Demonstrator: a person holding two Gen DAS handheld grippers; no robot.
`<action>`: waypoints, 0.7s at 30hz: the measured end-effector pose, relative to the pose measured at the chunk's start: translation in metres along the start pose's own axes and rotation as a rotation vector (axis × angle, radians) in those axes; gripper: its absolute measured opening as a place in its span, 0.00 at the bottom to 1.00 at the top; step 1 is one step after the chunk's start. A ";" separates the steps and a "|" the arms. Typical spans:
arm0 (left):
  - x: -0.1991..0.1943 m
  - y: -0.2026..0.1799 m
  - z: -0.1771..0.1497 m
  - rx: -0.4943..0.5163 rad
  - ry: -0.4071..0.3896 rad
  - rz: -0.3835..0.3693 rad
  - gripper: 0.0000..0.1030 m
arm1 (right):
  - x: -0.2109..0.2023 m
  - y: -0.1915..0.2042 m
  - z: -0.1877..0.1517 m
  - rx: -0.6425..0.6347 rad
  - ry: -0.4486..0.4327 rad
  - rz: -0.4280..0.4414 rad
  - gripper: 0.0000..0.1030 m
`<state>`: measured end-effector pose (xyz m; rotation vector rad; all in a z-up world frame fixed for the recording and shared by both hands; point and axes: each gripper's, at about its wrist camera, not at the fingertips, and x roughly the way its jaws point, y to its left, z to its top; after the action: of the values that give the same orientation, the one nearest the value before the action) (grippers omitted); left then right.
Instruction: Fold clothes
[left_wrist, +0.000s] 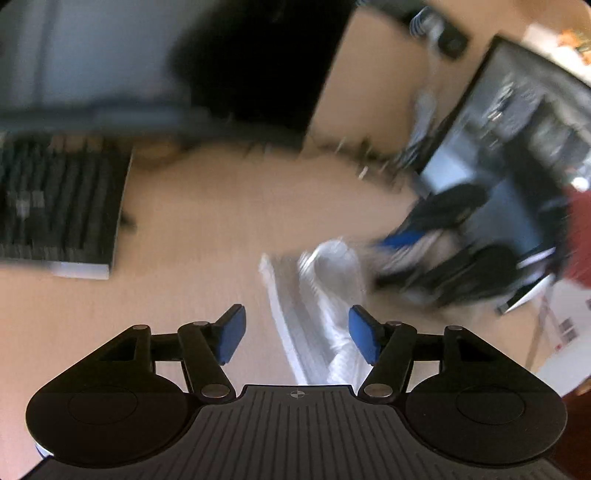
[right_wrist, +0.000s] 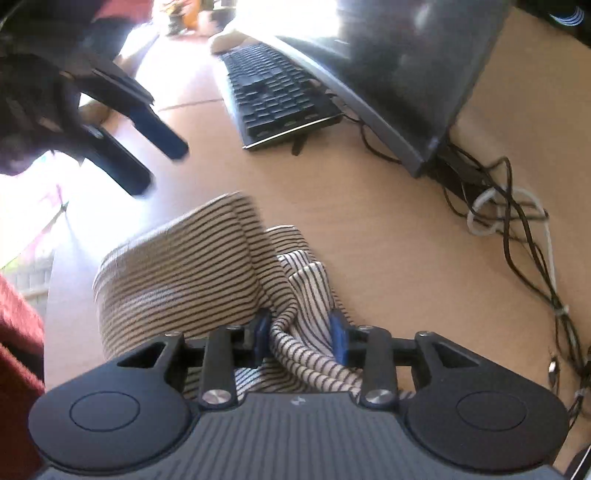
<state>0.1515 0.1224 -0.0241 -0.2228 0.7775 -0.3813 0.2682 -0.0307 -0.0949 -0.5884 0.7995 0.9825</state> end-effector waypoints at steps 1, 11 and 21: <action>0.000 -0.008 0.006 0.027 -0.017 -0.039 0.68 | 0.000 -0.001 0.000 0.019 -0.002 -0.006 0.33; 0.103 -0.061 0.004 0.186 0.184 -0.079 0.73 | -0.073 0.008 -0.012 0.285 -0.098 -0.257 0.59; 0.095 -0.063 0.005 0.204 0.191 -0.050 0.75 | -0.051 0.007 -0.062 0.741 -0.166 -0.296 0.27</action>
<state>0.2012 0.0264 -0.0604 -0.0146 0.9149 -0.5311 0.2261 -0.0996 -0.0899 0.0225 0.8294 0.4026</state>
